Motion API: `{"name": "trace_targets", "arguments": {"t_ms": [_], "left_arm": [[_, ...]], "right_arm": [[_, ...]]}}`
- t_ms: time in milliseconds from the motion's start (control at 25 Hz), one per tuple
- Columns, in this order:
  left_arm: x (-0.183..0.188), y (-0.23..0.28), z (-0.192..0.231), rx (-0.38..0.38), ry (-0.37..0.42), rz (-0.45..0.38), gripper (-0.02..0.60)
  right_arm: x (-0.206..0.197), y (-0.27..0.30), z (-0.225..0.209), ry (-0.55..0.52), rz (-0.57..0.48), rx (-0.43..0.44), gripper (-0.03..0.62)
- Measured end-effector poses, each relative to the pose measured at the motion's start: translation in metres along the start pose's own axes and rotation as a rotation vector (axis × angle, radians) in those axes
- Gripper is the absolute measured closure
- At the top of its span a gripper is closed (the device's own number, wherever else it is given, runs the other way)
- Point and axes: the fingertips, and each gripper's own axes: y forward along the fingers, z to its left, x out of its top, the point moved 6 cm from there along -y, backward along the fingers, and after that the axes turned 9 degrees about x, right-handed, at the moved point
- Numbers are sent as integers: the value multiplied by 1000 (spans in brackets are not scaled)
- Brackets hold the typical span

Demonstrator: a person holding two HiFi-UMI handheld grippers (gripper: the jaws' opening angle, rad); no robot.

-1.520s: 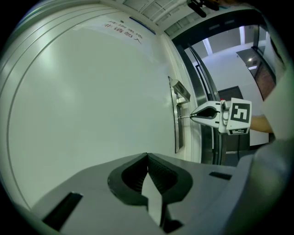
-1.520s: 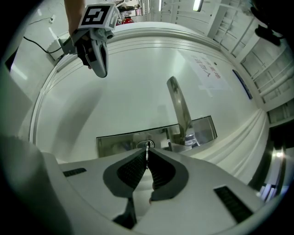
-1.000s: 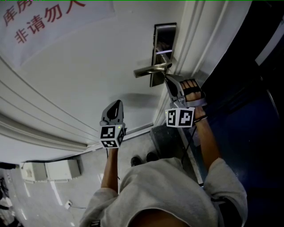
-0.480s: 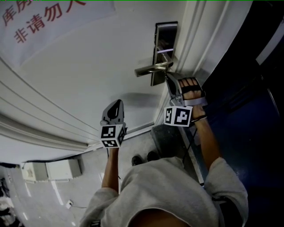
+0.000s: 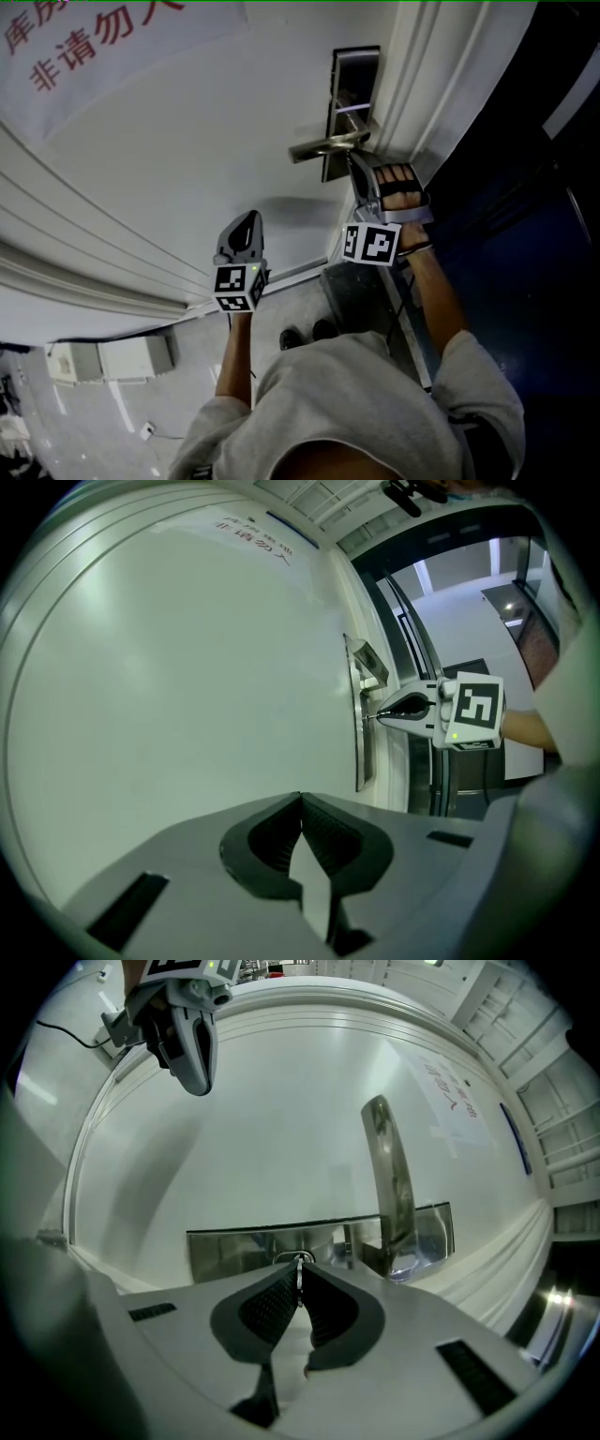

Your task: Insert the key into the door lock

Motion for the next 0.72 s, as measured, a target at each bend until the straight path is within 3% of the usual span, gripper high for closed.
{"name": "trace_targets", "arguments": {"t_ms": [720], "left_arm": [[-3,0,11,19,0,6,563]], "right_arm": [[2,13,-1,11,-27,-26,565]]}}
